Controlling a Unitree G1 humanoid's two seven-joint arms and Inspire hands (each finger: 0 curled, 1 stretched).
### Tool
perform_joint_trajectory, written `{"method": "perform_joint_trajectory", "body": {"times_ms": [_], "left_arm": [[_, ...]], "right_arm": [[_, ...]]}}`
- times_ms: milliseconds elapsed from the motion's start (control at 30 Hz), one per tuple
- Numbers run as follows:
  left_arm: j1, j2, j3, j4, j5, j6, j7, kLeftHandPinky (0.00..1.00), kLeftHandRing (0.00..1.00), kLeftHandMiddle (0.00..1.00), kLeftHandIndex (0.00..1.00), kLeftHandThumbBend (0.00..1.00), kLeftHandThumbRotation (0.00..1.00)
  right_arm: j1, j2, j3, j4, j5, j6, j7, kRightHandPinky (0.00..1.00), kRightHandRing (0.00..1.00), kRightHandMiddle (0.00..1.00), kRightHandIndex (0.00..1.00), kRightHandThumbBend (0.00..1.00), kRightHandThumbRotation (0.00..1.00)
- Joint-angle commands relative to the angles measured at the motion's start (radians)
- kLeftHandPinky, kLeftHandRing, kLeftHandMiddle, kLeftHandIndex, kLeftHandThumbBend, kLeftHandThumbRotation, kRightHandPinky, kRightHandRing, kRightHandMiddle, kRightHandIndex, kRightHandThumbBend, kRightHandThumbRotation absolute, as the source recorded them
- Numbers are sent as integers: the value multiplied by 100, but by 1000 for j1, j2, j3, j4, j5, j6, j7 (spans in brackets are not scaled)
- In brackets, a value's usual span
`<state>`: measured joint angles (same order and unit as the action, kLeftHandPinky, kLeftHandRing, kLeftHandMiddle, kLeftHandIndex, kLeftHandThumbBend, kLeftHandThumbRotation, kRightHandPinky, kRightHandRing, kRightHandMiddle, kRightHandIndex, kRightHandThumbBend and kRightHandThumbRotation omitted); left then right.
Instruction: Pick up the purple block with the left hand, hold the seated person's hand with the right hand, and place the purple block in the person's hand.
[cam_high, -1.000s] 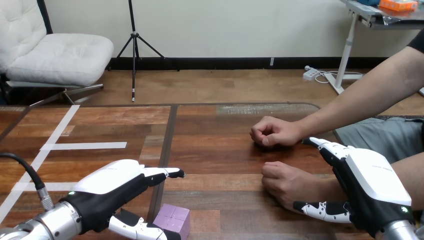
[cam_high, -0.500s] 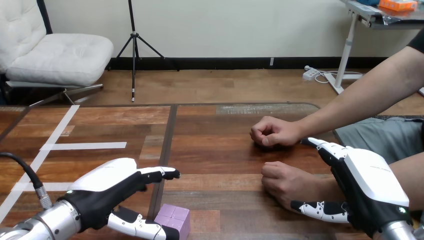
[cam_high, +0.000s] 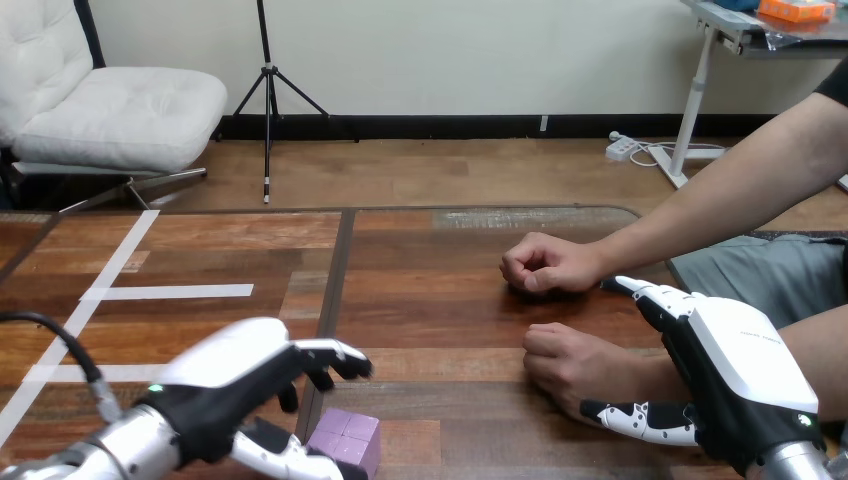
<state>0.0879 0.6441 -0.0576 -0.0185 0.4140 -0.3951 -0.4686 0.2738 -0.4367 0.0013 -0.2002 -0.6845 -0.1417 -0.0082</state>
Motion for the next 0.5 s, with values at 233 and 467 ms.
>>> {"method": "perform_joint_trajectory", "body": {"times_ms": [233,467], "left_arm": [[-79,-8,-82,37,9,-76,9,57,76,83,81,81,38],[-98,-11,-114,79,-10,-128,9,58,78,84,82,82,38]], "right_arm": [[-39,-2,1,-54,1,-9,-11,93,89,88,86,70,22],[-40,-4,1,-49,0,-16,-16,93,89,87,86,70,21]]}}
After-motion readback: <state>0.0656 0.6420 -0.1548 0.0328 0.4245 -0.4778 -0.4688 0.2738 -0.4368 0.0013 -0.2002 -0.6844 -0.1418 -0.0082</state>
